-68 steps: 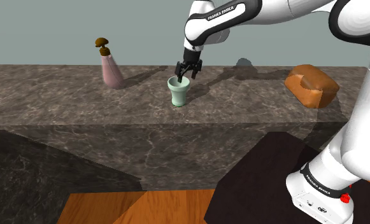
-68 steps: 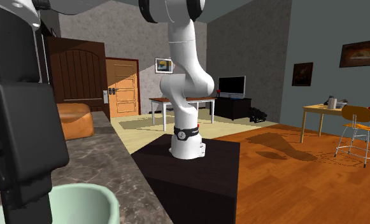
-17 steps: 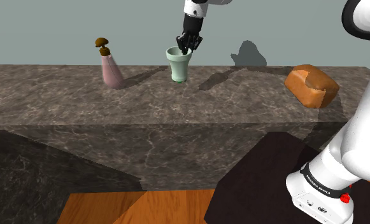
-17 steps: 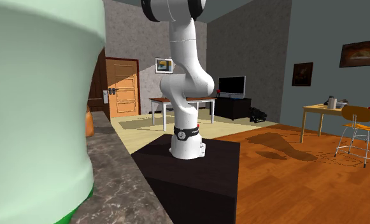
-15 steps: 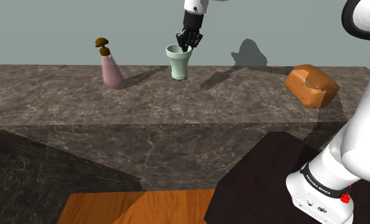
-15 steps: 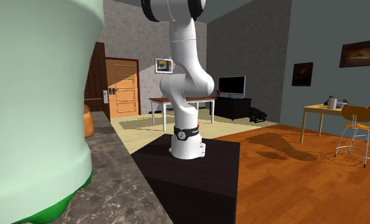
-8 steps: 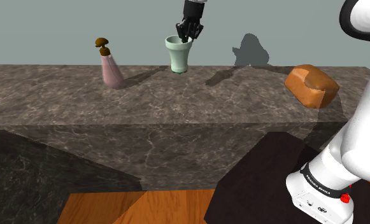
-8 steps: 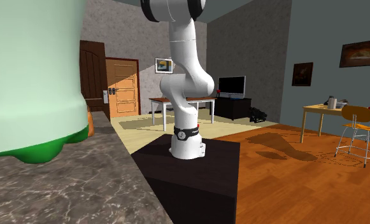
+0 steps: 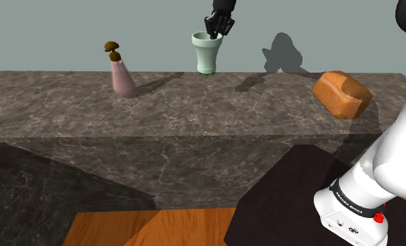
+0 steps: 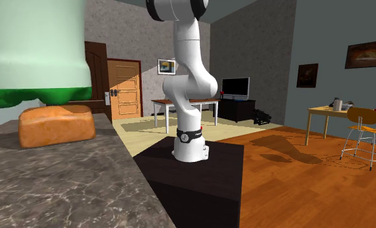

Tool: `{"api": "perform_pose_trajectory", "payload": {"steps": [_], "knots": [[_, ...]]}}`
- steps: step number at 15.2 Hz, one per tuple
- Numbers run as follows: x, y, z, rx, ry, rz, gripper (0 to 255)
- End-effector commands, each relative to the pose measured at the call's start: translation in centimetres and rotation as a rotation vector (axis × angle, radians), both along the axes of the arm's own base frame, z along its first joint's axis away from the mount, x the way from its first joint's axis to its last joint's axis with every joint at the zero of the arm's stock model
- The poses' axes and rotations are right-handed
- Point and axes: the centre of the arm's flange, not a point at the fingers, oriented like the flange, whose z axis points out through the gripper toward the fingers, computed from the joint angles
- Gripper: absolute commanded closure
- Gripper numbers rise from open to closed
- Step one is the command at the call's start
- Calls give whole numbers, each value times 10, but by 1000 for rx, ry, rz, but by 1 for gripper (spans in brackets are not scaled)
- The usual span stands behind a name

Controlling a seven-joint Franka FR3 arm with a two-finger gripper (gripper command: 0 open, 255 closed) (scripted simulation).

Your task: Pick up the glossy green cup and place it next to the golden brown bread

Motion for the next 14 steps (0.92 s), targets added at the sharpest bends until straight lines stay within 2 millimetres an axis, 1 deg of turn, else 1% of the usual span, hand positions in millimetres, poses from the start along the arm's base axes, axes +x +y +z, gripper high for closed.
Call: {"api": "perform_pose_trajectory", "payload": {"steps": [1,14], "knots": [[-21,-16,-2,0,-1,0,255],[-148,-132,-2,0,-1,0,255]]}}
